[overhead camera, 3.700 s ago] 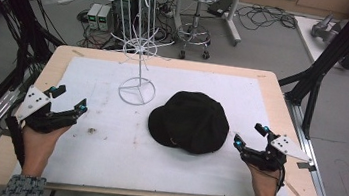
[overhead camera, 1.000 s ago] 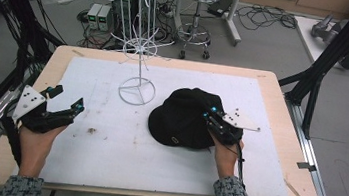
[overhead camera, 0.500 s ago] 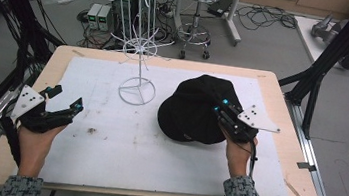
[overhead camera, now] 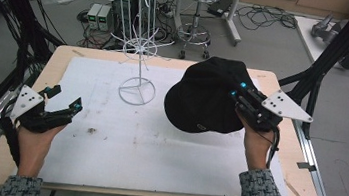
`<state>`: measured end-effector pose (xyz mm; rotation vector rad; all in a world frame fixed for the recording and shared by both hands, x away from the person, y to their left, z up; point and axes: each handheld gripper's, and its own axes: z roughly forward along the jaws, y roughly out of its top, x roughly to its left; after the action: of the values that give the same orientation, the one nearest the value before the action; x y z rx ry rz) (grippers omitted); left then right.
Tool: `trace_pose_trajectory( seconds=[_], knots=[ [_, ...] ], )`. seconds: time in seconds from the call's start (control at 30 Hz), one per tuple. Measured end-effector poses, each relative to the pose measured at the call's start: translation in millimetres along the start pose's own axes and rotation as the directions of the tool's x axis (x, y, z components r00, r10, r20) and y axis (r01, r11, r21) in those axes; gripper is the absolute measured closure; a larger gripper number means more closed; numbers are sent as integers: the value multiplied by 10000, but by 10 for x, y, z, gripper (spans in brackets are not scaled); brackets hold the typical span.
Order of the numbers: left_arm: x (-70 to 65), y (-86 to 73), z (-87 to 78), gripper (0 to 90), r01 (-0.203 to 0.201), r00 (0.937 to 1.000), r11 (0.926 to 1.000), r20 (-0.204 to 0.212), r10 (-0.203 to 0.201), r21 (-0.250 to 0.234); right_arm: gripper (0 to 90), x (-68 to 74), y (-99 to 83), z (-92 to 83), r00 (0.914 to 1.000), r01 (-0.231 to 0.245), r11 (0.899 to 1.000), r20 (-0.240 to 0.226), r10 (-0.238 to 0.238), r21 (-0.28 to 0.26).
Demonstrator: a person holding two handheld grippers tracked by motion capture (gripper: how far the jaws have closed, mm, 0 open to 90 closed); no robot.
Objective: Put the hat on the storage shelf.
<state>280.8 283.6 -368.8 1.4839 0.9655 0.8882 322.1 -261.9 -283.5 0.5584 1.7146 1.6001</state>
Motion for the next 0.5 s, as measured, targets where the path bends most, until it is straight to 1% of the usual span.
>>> trace_pose_trajectory(
  seconds=[0.03,0.1,0.17,0.3,0.33,0.37,0.47,0.5],
  knots=[
    [1,0,0,202,6,10000,10000,9,-6,2,848,-4,48,-7,10000,-1,10000,-40,1,10],
    [4,-5,3,202,6,10000,10000,80,-6,15,847,-24,150,-8,9996,248,9996,-91,-249,-143],
    [4,-5,4,202,11,10000,10000,89,-11,9,848,-34,255,-13,9991,396,9988,-124,-400,-289],
    [3,-5,4,202,43,9999,10000,106,-42,-31,848,-60,461,-9,9983,471,9967,-298,-492,-657],
    [4,-5,4,202,53,9999,10000,105,-53,-43,848,-60,461,-9,9983,471,9967,-298,-492,-657],
    [7,-4,2,202,46,9999,10000,104,-45,-38,847,-67,511,-4,9981,478,9959,-346,-505,-768],
    [11,-3,0,202,68,9999,10000,111,-67,-52,847,-90,722,25,9965,548,9921,-561,-614,-1126],
    [12,-2,-2,202,73,9999,10000,109,-72,-60,847,-89,767,34,9964,530,9916,-594,-604,-1182]
  ],
)
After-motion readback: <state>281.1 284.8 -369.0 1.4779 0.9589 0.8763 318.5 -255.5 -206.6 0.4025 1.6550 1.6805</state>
